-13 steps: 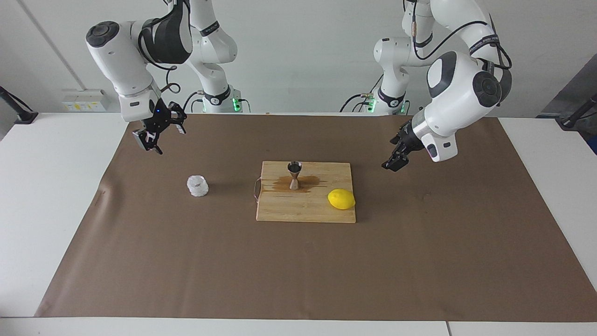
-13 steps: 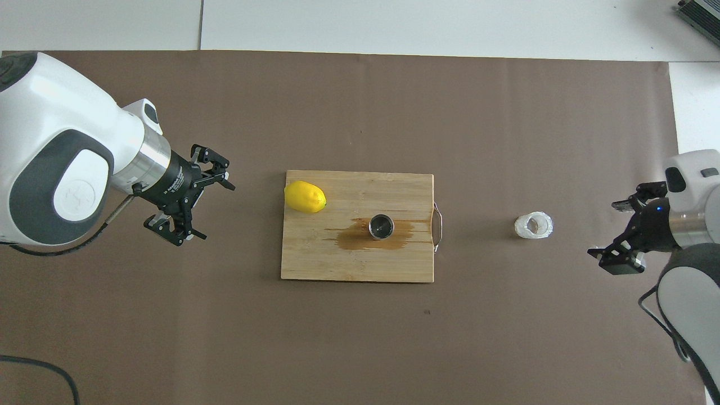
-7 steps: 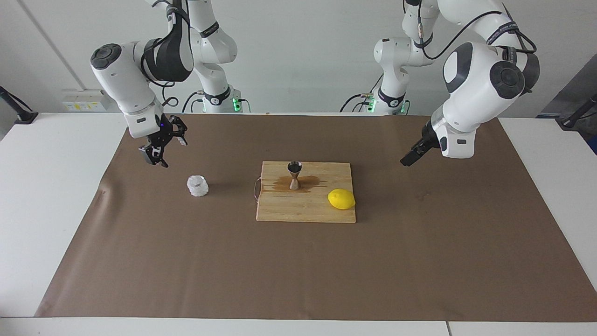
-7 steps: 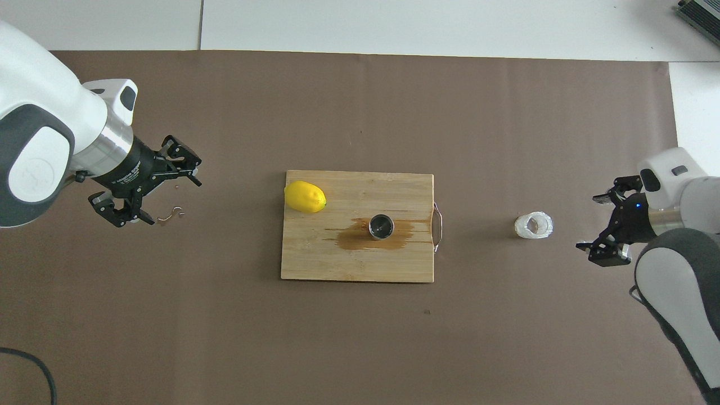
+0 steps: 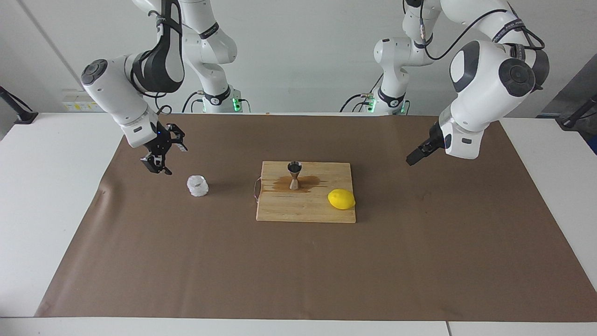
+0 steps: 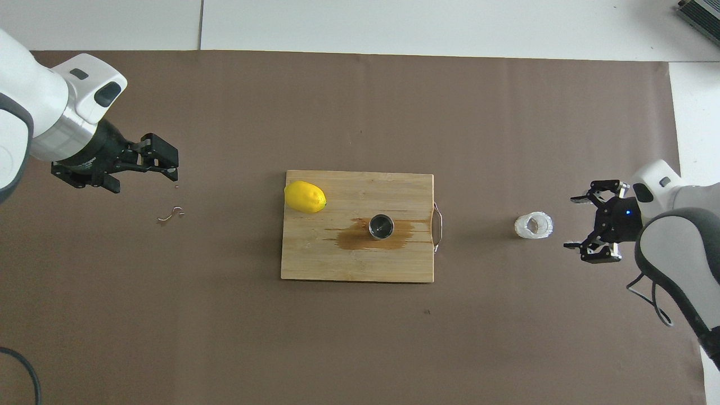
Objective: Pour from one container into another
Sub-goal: 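Withdraw the left gripper while the right gripper reaches the white cup, then close the right gripper around the small white cup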
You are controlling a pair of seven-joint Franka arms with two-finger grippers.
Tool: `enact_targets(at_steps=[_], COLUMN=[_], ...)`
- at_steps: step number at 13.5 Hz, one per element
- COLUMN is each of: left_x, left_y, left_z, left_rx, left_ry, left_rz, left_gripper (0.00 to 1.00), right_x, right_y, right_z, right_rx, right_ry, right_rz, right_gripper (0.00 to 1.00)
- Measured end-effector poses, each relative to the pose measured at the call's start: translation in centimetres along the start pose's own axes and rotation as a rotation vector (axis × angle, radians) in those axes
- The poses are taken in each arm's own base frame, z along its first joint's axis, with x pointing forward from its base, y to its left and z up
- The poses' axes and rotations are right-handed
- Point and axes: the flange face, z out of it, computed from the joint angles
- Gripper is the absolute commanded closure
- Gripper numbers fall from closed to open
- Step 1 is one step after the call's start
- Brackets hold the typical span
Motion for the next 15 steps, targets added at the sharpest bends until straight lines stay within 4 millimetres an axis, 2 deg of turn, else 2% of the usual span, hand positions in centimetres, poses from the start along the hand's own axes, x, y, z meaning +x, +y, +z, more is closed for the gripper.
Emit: enact_targets(at_steps=[3, 8, 15], left_x=[0.1, -2.2, -1.8], left_y=[-1.3, -1.6, -5.8], left_z=[-1.4, -4.9, -5.5], left_rx=[0.051, 0.056, 0.051], left_ry=[0.035, 0.077, 0.080], left_rz=[0.138, 0.161, 0.100], left_gripper=[0.00, 0.00, 0.00], right_x=[-2.0, -3.2, -4.2], right_y=[-0.3, -0.4, -0.3], right_z=[2.1, 4.3, 7.0], right_rx=[0.013, 0.014, 0.035], right_ry=[0.076, 0.103, 0.160], right_rz=[-0.062, -0.116, -0.064], right_gripper=[0.00, 0.00, 0.00])
